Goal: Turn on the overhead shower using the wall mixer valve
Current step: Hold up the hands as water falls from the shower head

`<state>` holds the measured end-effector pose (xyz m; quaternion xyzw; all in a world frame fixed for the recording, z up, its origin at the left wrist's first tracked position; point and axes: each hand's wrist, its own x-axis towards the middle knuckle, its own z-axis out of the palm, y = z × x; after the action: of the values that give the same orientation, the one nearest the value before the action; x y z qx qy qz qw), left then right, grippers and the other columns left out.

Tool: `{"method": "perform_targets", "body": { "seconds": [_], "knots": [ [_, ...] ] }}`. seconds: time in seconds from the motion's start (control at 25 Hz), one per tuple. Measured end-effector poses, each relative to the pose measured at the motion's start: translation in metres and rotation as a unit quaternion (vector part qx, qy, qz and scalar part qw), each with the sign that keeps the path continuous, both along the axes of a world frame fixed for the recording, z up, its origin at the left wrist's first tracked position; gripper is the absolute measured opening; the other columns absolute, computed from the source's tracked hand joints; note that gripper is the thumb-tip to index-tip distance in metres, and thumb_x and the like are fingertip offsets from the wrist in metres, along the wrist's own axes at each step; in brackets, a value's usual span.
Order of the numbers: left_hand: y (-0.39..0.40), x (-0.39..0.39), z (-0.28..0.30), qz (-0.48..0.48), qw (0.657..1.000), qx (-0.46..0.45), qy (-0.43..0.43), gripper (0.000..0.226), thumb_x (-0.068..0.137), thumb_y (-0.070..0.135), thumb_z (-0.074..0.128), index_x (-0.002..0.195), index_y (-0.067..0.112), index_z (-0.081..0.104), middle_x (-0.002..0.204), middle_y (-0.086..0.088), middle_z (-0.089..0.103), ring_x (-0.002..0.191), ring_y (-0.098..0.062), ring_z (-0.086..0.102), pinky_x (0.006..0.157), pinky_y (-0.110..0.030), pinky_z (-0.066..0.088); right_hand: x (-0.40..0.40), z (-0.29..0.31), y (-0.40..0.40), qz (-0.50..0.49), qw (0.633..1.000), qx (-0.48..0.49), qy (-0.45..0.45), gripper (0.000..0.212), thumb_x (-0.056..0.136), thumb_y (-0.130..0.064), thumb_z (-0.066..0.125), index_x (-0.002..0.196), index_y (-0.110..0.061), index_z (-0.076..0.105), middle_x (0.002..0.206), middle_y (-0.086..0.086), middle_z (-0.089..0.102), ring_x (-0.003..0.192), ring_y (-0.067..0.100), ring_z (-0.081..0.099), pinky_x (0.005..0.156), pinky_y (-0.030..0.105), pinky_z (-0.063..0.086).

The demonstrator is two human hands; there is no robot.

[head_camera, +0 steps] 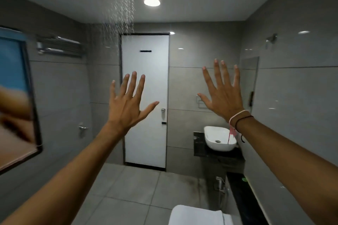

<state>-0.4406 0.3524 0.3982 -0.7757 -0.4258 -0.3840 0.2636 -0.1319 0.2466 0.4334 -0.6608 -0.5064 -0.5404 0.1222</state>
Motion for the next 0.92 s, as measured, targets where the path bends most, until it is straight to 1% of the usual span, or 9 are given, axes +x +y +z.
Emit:
{"method": "perform_targets", "body": {
  "seconds": [0.08, 0.28, 0.4, 0.56, 0.76, 0.92],
  "knots": [
    [-0.002, -0.031, 0.009, 0.034, 0.999, 0.006, -0.006, 0.099, 0.083, 0.085, 0.014, 0.160, 0.026, -0.007, 0.170, -0.007, -0.006, 0.157, -0.027, -0.002, 0.124, -0.063, 0.003, -0.024, 0.006, 0.018, 0.027, 1.000, 0.003, -0.002, 0.096, 0.097, -0.072, 0.040, 0.170, -0.017, 0.012, 0.174, 0.025, 0.005, 0.160, 0.046, 0.006, 0.123, 0.073, 0.012],
    [-0.011, -0.091, 0.027, 0.105, 0.994, 0.010, -0.004, 0.099, 0.082, 0.085, 0.009, 0.159, 0.026, -0.009, 0.170, -0.009, -0.008, 0.157, -0.027, -0.003, 0.124, -0.063, 0.005, -0.073, 0.015, 0.049, 0.081, 0.996, 0.024, -0.008, 0.095, 0.097, -0.071, 0.041, 0.170, -0.016, 0.013, 0.173, 0.026, 0.007, 0.160, 0.045, 0.008, 0.123, 0.073, 0.011],
    [-0.017, -0.118, 0.038, 0.136, 0.991, 0.016, -0.008, 0.098, 0.082, 0.085, 0.009, 0.159, 0.026, -0.009, 0.170, -0.010, -0.007, 0.157, -0.028, -0.002, 0.124, -0.063, 0.004, -0.098, 0.024, 0.060, 0.108, 0.994, 0.031, -0.012, 0.093, 0.097, -0.069, 0.043, 0.169, -0.015, 0.017, 0.173, 0.026, 0.012, 0.159, 0.046, 0.014, 0.122, 0.073, 0.015],
    [-0.024, -0.141, 0.048, 0.153, 0.988, 0.025, -0.019, 0.099, 0.081, 0.085, 0.006, 0.159, 0.026, -0.008, 0.170, -0.010, -0.005, 0.157, -0.028, -0.001, 0.125, -0.062, 0.002, -0.118, 0.036, 0.068, 0.133, 0.990, 0.048, -0.012, 0.092, 0.097, -0.068, 0.046, 0.168, -0.016, 0.022, 0.172, 0.026, 0.017, 0.158, 0.046, 0.018, 0.123, 0.073, 0.015],
    [-0.031, -0.155, 0.054, 0.176, 0.984, 0.024, -0.024, 0.099, 0.082, 0.085, 0.008, 0.159, 0.026, -0.010, 0.170, -0.009, -0.006, 0.157, -0.027, -0.001, 0.124, -0.063, 0.005, -0.140, 0.041, 0.074, 0.154, 0.987, 0.051, -0.005, 0.093, 0.096, -0.070, 0.045, 0.168, -0.017, 0.023, 0.172, 0.026, 0.017, 0.158, 0.046, 0.018, 0.123, 0.072, 0.014],
    [-0.034, -0.161, 0.058, 0.192, 0.981, 0.031, -0.021, 0.099, 0.082, 0.085, 0.008, 0.159, 0.026, -0.010, 0.170, -0.009, -0.007, 0.157, -0.027, -0.001, 0.124, -0.063, 0.007, -0.150, 0.046, 0.076, 0.169, 0.984, 0.055, 0.010, 0.092, 0.095, -0.072, 0.033, 0.168, -0.018, 0.023, 0.172, 0.025, 0.016, 0.159, 0.045, 0.016, 0.123, 0.072, 0.015]
  ]
}}
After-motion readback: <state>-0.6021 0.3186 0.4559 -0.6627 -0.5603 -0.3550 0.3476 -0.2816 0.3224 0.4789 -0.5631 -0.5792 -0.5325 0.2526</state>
